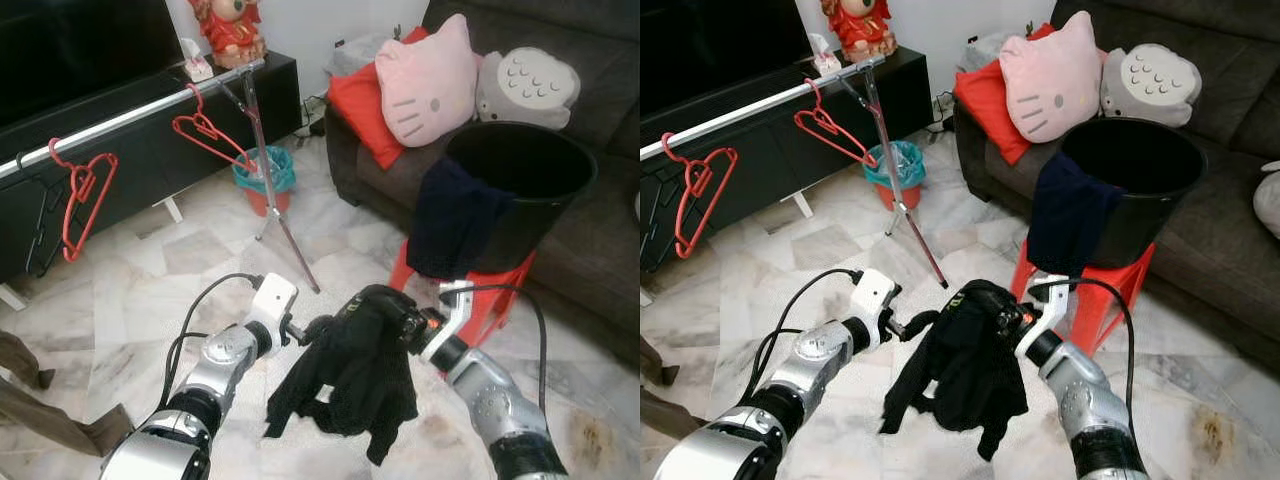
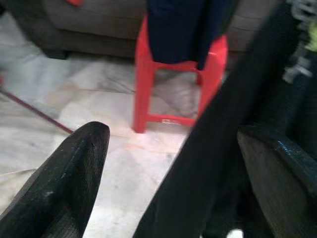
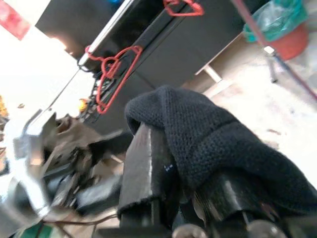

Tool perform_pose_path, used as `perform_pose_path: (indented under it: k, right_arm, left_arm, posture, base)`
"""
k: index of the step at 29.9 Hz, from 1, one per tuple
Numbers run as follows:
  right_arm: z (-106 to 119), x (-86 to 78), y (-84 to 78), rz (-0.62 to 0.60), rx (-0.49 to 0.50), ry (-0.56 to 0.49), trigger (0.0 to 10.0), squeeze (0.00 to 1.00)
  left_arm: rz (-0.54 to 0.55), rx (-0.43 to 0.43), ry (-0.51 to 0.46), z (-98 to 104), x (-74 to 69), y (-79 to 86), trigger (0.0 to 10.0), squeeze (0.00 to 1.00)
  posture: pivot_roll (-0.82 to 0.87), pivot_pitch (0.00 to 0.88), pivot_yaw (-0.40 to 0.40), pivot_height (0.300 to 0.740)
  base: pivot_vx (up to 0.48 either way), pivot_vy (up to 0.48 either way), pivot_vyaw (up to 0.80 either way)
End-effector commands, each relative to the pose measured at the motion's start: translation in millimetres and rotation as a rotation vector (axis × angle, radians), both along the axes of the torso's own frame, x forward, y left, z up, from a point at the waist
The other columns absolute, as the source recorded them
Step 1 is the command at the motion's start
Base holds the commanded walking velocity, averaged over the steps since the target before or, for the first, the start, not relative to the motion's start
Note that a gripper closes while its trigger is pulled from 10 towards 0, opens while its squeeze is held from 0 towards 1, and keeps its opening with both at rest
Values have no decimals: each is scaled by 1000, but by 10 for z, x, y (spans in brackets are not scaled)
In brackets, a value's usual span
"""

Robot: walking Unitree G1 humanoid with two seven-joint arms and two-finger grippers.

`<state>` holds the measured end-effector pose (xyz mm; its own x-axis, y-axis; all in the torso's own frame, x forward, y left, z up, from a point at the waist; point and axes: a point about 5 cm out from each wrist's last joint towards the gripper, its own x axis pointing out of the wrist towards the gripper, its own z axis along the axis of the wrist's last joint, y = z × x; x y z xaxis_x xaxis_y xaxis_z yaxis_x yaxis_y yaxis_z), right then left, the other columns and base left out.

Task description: Hang hanger

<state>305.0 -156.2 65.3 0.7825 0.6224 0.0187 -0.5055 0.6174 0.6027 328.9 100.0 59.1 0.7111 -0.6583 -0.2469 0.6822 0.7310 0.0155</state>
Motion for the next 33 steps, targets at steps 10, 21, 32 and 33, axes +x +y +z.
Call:
perform_pose_path:
  k: [10,21,32,33]
  right_arm:
    - [121,141,-33,-113,73,-20,10000,0]
    - [244,226,44,-119,146,-23,10000,0]
    - [322,216,108,-69,200,-38,10000,0]
    - [325,215,112,-64,203,-38,10000,0]
  left_arm:
    - [-281,19,157,-126,-197,131,10000,0]
    - [-279,69,172,-163,-201,71,10000,0]
    - [-49,-9,127,-88,-53,70,10000,0]
    - [-29,-14,125,-82,-41,72,10000,0]
  posture:
    - [-33,32,85,740]
    - [-42,22,84,740]
    - [-47,9,80,740]
    - [-47,9,80,740]
  base:
    - [0,0,0]
    - [0,0,0]
    - [0,0,0]
    - [0,0,0]
